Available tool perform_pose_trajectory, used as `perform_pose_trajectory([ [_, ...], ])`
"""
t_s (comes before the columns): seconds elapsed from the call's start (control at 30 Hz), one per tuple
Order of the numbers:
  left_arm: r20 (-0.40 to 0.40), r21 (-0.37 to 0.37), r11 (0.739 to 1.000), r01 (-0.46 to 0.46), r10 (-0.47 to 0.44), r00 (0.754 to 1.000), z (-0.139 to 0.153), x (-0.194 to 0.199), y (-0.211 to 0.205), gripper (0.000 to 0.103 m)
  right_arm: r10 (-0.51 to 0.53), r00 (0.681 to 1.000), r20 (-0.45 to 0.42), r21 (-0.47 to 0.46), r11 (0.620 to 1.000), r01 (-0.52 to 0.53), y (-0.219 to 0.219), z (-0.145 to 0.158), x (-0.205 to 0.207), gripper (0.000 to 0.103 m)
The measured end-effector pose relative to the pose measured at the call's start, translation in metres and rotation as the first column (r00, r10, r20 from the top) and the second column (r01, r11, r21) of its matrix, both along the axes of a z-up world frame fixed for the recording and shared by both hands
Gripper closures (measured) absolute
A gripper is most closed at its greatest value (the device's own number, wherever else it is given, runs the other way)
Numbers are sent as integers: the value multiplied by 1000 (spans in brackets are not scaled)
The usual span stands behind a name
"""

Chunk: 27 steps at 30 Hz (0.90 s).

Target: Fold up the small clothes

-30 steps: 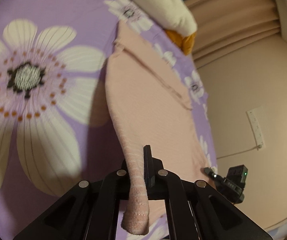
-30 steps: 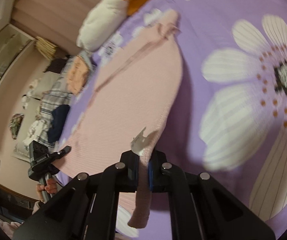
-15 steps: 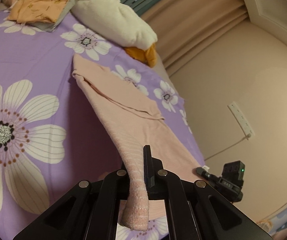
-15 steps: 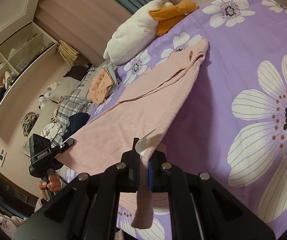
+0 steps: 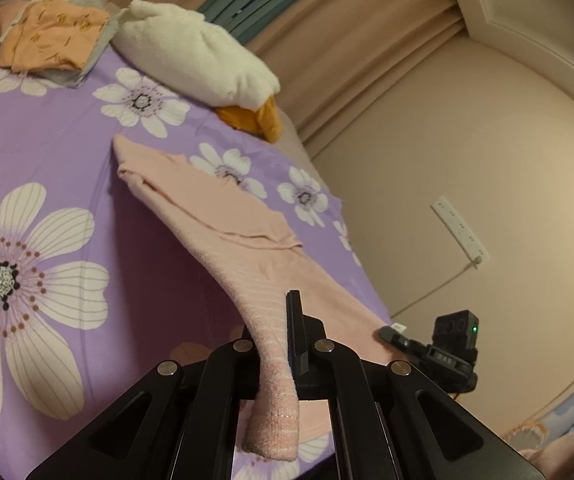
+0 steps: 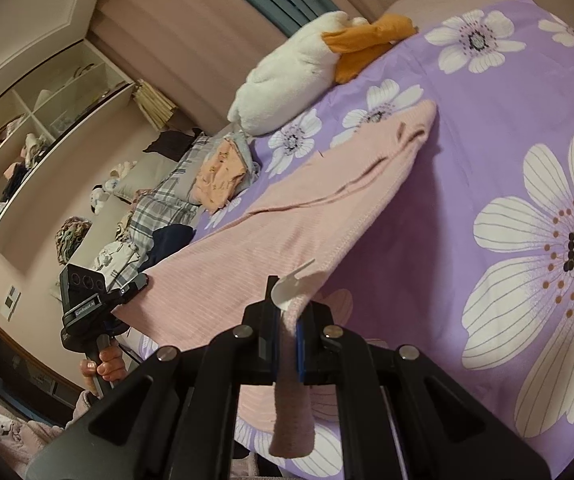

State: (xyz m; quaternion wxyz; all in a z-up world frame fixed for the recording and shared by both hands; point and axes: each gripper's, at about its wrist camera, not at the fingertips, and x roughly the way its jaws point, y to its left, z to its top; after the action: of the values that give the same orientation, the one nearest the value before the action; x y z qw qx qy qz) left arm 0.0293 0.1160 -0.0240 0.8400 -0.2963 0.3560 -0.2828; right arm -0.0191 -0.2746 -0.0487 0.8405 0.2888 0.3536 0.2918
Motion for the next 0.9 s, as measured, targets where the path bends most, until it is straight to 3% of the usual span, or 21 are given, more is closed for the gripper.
perform_pose_trajectory([
  [0.6, 74, -21, 1000, 20, -19, 997, 42, -55, 6, 103, 37, 990, 134, -59, 998, -29, -12, 50, -50, 96],
  [0.9, 33, -22, 1000, -20, 20, 999, 28, -40, 11, 103, 5, 996, 94, -44, 999, -1, -17, 36, -23, 95],
])
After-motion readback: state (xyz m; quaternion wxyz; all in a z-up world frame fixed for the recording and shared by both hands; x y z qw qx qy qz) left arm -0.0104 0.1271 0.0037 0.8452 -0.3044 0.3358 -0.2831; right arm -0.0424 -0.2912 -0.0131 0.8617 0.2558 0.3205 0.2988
